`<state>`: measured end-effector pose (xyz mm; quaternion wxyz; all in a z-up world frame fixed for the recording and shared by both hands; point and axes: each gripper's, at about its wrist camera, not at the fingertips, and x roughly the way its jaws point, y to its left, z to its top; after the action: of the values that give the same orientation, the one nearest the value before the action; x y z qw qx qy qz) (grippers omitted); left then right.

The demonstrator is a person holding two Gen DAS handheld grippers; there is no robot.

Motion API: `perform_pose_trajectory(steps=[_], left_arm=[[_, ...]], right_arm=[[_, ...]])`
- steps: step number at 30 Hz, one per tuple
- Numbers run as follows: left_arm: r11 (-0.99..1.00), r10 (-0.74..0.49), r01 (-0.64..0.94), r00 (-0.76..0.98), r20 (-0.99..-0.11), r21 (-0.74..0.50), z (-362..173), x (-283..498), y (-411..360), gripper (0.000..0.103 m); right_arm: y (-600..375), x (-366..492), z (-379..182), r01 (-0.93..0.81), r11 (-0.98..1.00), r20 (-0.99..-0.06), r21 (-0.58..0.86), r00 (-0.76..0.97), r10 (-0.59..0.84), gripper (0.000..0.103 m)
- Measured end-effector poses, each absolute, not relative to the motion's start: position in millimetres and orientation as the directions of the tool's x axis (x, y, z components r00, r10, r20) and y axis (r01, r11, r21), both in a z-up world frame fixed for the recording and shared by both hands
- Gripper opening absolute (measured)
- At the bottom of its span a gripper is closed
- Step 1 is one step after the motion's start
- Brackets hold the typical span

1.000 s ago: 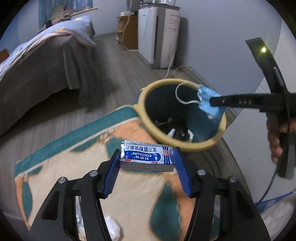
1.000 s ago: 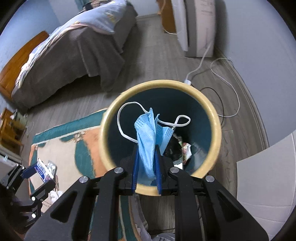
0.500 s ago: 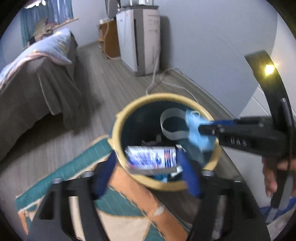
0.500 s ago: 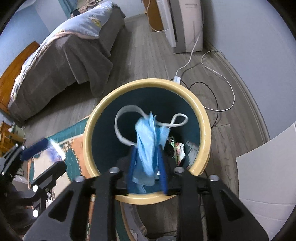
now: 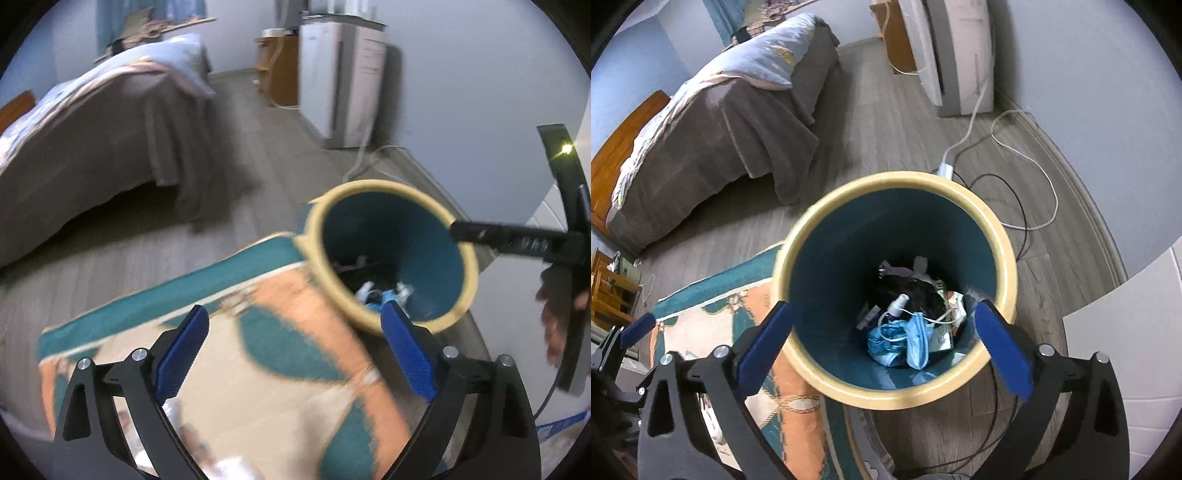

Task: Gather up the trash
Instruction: 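Drop the mask into the wastebasket with right tool while left tool drops box, then move both open tools back over the cushion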

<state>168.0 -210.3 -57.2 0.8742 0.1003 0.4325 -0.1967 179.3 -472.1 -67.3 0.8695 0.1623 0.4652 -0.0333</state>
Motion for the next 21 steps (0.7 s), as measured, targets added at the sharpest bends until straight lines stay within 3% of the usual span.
perform_pose_trajectory(steps=[9,17,21], left_arm=[[0.967,-0.102,0.248,0.589,-0.802,0.058,-28,139,-85,0.095],[0.997,-0.06,0.068,0.599,-0.798,-0.024,-34,110,-1,0.097],[0.997,-0.07,0.063,0.616,-0.785,-0.039,-33,108,16,0.097]], right_arm=[[-405,179,-43,0.062,0.987,-0.807,0.149,0.585,0.085,0.097],[-343,171,-31,-0.047,0.993,-0.796,0.112,0.593,0.118,0.097],[-309,164,-36,-0.093,0.99,-0.81,0.106,0.57,0.14,0.097]])
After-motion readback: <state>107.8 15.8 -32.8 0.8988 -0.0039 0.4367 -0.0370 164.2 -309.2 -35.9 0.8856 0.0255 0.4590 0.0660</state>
